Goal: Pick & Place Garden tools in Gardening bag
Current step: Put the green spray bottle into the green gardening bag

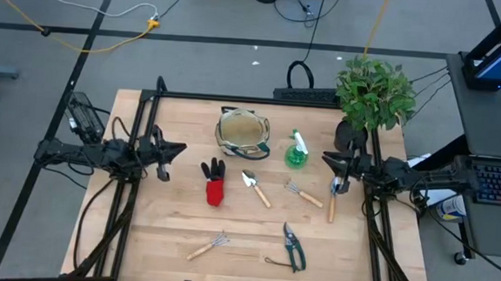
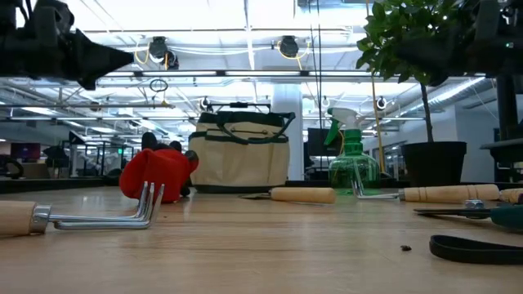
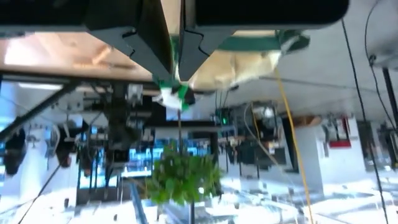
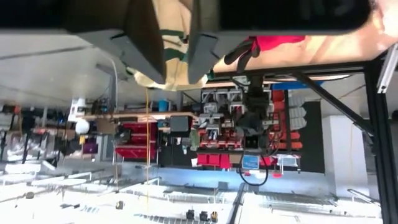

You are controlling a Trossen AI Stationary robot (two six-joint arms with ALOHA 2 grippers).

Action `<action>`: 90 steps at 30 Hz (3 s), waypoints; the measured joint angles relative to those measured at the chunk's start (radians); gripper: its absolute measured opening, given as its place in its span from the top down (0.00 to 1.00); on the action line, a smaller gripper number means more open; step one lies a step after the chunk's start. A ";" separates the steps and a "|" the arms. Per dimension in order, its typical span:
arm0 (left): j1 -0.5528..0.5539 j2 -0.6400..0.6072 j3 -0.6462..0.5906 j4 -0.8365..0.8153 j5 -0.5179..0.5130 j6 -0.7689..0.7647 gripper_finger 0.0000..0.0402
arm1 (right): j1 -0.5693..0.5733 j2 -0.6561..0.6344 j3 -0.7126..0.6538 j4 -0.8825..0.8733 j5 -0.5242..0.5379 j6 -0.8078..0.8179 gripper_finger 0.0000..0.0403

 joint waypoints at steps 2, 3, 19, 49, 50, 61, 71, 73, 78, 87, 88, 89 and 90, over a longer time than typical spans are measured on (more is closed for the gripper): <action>0.000 0.000 0.001 0.025 0.016 0.015 0.90 | 0.000 0.051 0.000 0.048 0.000 0.033 0.76; 0.000 0.000 0.008 0.026 0.023 0.024 0.89 | 0.000 0.076 0.000 0.076 0.000 0.045 0.72; 0.000 0.184 0.182 0.026 0.017 0.048 0.60 | -0.007 0.490 0.170 0.155 0.162 0.074 0.62; 0.000 0.400 0.265 0.033 0.016 0.047 0.59 | -0.140 0.871 0.296 0.100 0.235 0.255 0.60; 0.000 0.400 0.265 0.033 0.016 0.047 0.59 | -0.140 0.877 0.296 0.100 0.235 0.257 0.60; 0.000 0.399 0.265 0.033 0.016 0.043 0.59 | -0.152 0.884 0.297 0.071 0.263 0.263 0.78; 0.000 0.399 0.265 0.033 0.016 0.042 0.59 | -0.152 0.878 0.298 0.071 0.258 0.282 0.89; 0.000 0.399 0.265 0.033 0.016 0.030 0.59 | -0.146 0.871 0.297 0.100 0.257 0.280 0.89; 0.000 0.399 0.265 0.029 0.016 0.018 0.59 | -0.129 0.840 0.297 0.164 0.208 0.250 0.89; 0.000 0.399 0.265 0.025 0.017 0.017 0.59 | -0.128 0.821 0.297 0.389 -0.053 0.222 0.89; 0.000 0.399 0.265 0.025 0.017 0.017 0.59 | -0.128 0.822 0.297 0.408 -0.075 0.222 0.89; 0.000 0.399 0.265 0.025 0.017 0.017 0.59 | -0.128 0.822 0.297 0.429 -0.096 0.221 0.89; 0.000 0.399 0.265 0.025 0.017 0.017 0.59 | -0.128 0.822 0.297 0.453 -0.117 0.221 0.89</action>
